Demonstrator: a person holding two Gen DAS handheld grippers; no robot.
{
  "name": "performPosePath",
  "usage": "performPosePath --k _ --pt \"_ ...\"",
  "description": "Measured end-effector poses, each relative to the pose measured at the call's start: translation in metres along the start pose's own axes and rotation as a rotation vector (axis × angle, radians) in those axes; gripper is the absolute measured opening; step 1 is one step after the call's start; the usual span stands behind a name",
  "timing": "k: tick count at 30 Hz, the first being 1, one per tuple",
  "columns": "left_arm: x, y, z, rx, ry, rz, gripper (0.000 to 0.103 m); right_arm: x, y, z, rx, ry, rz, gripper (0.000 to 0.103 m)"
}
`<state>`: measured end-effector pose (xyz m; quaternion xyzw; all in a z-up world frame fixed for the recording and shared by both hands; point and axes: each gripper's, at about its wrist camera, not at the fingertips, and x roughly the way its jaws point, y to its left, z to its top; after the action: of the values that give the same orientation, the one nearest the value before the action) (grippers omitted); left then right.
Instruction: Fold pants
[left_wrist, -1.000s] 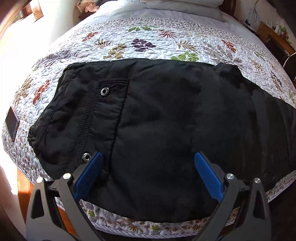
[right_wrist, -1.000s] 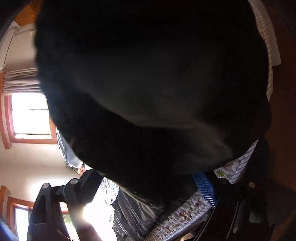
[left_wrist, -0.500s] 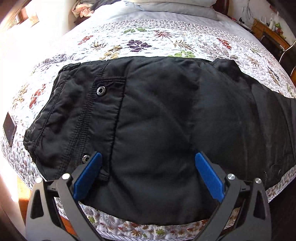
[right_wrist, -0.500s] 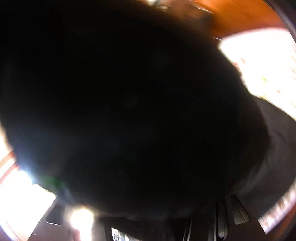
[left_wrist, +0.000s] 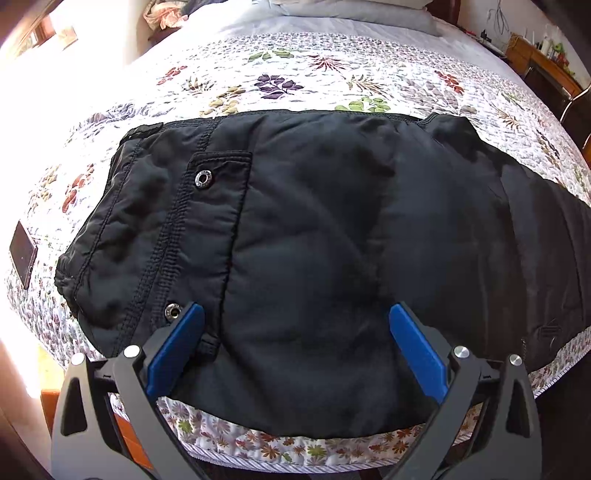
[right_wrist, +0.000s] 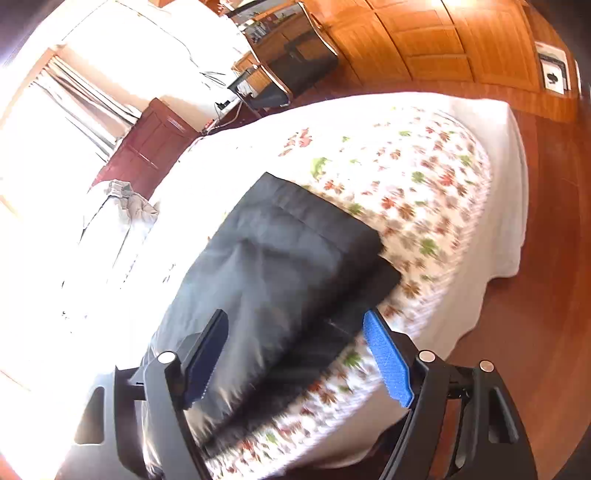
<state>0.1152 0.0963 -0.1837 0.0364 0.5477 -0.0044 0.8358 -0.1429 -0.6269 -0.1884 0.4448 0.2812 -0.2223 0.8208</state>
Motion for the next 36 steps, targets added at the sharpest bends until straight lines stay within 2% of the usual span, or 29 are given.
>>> performPosePath --k 6,8,12,14,15,16,19,23,27,29,31,32,34,36 --pt "-0.009 0.001 -0.006 -0.03 -0.008 -0.011 0.1 0.007 0.0 -0.02 0.109 0.096 0.218 0.074" --pt "-0.011 0.002 -0.008 -0.035 -0.007 -0.016 0.1 0.019 -0.002 -0.013 0.136 0.132 0.226 0.068" --pt "-0.011 0.005 -0.009 -0.023 0.002 -0.014 0.1 0.046 0.002 -0.013 0.162 0.158 0.184 0.057" --pt "-0.009 0.009 -0.009 -0.012 0.003 0.008 0.1 0.052 0.002 -0.015 0.177 0.156 0.205 0.038" --pt "-0.008 0.01 -0.01 -0.01 0.007 0.02 0.1 0.056 0.002 -0.015 0.173 0.158 0.202 0.02" --pt "-0.006 0.013 -0.01 -0.012 0.012 0.024 0.1 0.06 0.0 -0.014 0.162 0.157 0.193 0.009" --pt "-0.005 0.02 -0.009 -0.037 0.017 -0.003 0.1 0.069 0.004 -0.022 0.149 0.145 0.191 0.006" --pt "-0.004 0.02 -0.009 -0.034 0.018 0.002 0.1 0.051 0.004 -0.015 0.177 0.133 0.223 0.005" --pt "-0.003 0.019 -0.01 -0.023 0.016 0.017 0.1 0.048 -0.005 -0.012 0.183 0.158 0.183 0.005" --pt "-0.002 0.02 -0.01 -0.031 0.016 0.014 0.1 0.047 -0.004 -0.01 0.143 0.16 0.168 0.008" --pt "-0.003 0.019 -0.009 -0.035 0.017 0.014 0.1 0.046 0.005 -0.008 0.068 0.161 0.118 0.024" --pt "-0.004 0.019 -0.009 -0.032 0.017 0.015 0.1 0.044 0.011 -0.007 0.029 0.158 0.109 0.029" --pt "-0.005 0.019 -0.009 -0.038 0.015 0.013 0.1 0.036 0.016 -0.005 0.01 0.138 0.133 0.051" --pt "-0.008 0.021 -0.01 -0.053 0.012 0.006 0.1 0.029 0.013 -0.004 0.05 0.124 0.16 0.054"
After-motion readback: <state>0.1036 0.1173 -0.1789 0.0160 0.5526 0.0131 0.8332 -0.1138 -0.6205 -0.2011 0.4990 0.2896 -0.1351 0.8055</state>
